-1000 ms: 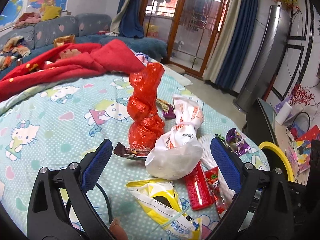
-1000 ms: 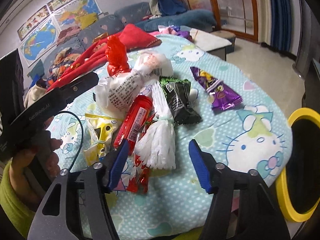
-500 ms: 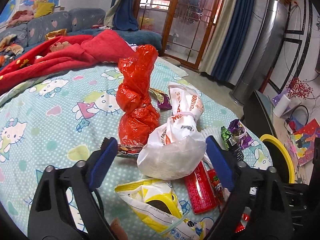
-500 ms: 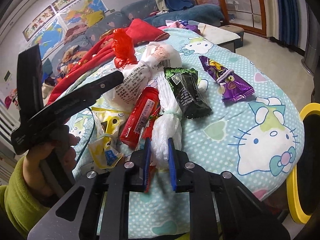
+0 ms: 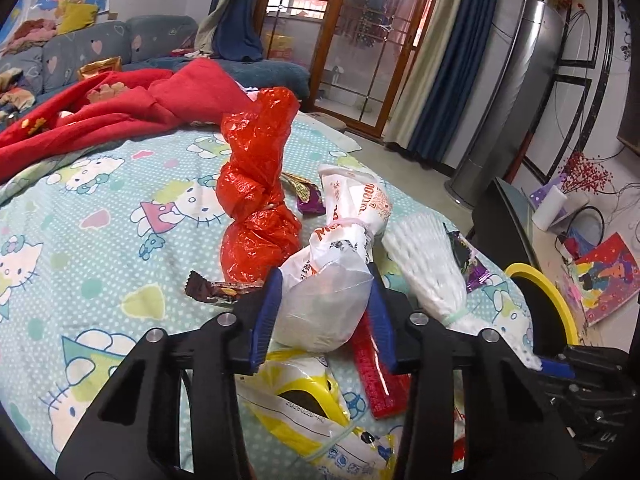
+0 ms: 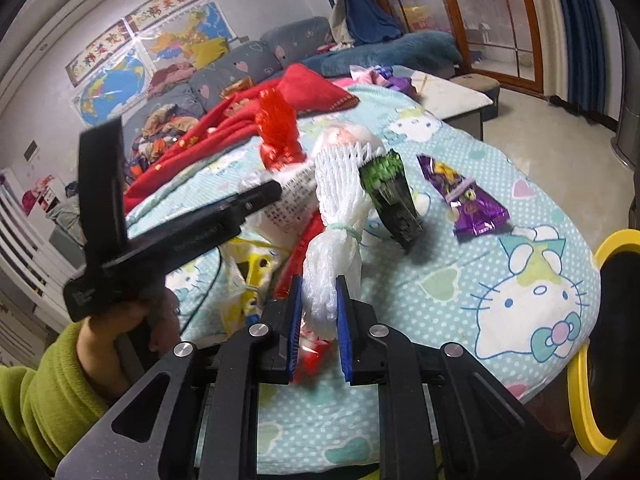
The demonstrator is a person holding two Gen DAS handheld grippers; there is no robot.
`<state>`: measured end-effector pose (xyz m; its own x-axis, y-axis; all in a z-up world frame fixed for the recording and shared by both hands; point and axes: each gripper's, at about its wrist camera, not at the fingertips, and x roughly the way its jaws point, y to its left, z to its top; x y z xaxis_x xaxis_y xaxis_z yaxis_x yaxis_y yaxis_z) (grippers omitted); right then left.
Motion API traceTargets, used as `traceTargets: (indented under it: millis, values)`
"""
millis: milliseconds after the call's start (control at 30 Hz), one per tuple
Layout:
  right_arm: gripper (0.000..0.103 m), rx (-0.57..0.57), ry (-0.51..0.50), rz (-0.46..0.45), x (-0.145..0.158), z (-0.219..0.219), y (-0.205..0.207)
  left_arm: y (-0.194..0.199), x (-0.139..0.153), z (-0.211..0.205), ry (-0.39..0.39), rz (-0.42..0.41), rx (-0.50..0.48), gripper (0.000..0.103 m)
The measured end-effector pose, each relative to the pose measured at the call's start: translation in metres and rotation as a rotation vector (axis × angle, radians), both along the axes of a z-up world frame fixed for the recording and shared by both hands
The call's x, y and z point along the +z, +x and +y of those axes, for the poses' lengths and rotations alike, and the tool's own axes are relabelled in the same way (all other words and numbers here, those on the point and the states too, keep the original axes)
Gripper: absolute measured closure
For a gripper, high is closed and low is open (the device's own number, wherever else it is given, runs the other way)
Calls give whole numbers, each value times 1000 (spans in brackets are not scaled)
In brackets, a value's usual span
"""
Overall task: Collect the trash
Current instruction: 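Grasp the white plastic bag with the left tool while the right tool grasps another white foam net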
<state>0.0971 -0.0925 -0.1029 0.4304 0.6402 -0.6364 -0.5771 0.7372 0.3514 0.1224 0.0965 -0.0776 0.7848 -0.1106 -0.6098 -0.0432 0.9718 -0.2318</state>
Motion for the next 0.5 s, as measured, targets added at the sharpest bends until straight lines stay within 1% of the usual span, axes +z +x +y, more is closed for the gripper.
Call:
traceTargets:
  millis: [167, 233, 300, 367, 500]
  values:
    - [87, 7, 21, -26, 13, -2, -3, -8, 12, 0, -19, -41, -5, 82]
    - [87, 7, 36, -34, 16, -4, -4, -11, 17, 2, -36, -56, -2, 83]
    - [87, 10, 74, 2, 17, -8, -1, -14, 23, 3, -51, -70, -4, 83]
    - [87, -2, 87, 16, 18, -12, -1, -17, 28, 4, -60, -82, -6, 84]
    - [87, -25, 87, -3, 25, -18, -2, -24, 40, 3, -73, -111, -18, 84]
